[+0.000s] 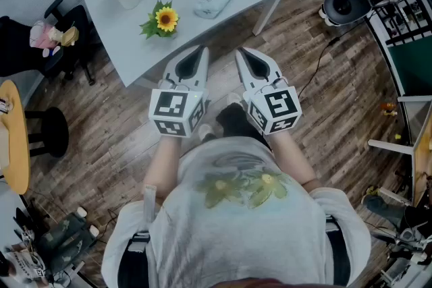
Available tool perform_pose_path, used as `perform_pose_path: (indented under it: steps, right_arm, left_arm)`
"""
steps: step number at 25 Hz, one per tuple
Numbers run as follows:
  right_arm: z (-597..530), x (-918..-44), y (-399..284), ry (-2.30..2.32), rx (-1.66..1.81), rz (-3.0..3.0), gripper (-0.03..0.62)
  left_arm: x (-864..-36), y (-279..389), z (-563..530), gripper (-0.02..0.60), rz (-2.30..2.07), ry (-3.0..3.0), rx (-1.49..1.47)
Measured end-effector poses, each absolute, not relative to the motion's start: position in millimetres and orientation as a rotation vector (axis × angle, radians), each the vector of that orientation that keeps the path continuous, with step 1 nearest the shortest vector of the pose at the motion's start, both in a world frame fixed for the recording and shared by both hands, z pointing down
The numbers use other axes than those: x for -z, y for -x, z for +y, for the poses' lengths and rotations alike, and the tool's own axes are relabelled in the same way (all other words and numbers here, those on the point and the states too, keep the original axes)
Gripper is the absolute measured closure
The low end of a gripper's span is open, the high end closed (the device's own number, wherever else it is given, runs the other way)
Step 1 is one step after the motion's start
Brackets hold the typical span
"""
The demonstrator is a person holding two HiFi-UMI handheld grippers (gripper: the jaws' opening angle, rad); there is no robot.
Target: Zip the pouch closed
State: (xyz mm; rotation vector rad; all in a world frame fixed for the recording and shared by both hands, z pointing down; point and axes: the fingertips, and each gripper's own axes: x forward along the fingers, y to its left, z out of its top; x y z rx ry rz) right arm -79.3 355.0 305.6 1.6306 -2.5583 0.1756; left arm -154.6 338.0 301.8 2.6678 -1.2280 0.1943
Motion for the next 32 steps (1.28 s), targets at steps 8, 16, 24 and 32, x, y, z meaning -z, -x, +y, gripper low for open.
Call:
perform_pose_path:
  steps: [8, 16, 24, 32]
  right_arm:
    - [316.9, -293.8, 67.2, -1.558, -0.156, -2.617, 0.577]
    - [271.7, -297.5, 48.6, -1.456, -0.171, -2.663, 0.576]
    - [235.4, -311.8, 24.0, -1.329, -0.206, -2.663, 0.576]
    - [212.9, -325.8, -9.0, -1.203, -0.228, -2.679, 0.480]
  left_arm:
    - [-295.5, 134.3, 303.3, 0.575, -1.243, -2.658, -0.200]
    - [-302.6, 111.3, 264.9, 0.576, -1.260, -2.629, -0.229]
    - [-313.4, 88.1, 227.0, 0.574, -1.342, -2.568, -0.237]
    - [-332.8, 61.9, 210.3, 0.470, -1.370, -2.524, -0.294]
